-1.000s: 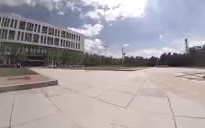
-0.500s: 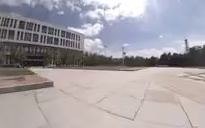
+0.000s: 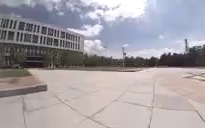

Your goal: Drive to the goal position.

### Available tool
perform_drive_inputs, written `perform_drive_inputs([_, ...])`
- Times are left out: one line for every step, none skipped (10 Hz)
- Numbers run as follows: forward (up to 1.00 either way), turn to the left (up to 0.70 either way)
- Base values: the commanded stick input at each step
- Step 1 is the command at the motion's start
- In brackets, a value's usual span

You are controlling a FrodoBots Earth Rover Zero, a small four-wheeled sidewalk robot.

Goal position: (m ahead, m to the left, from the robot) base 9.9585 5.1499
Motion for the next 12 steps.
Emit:
perform_drive_inputs([0.7,0.0])
perform_drive_inputs([0.7,0.0])
perform_drive_inputs([0.7,0.0])
perform_drive_inputs([0.7,0.0])
perform_drive_inputs([0.7,0.0])
perform_drive_inputs([0.7,0.0])
perform_drive_inputs([0.7,0.0])
perform_drive_inputs([0.7,0.0])
perform_drive_inputs([0.7,0.0])
perform_drive_inputs([0.7,0.05])
perform_drive_inputs([0.7,0.24])
perform_drive_inputs([0.7,0.35])
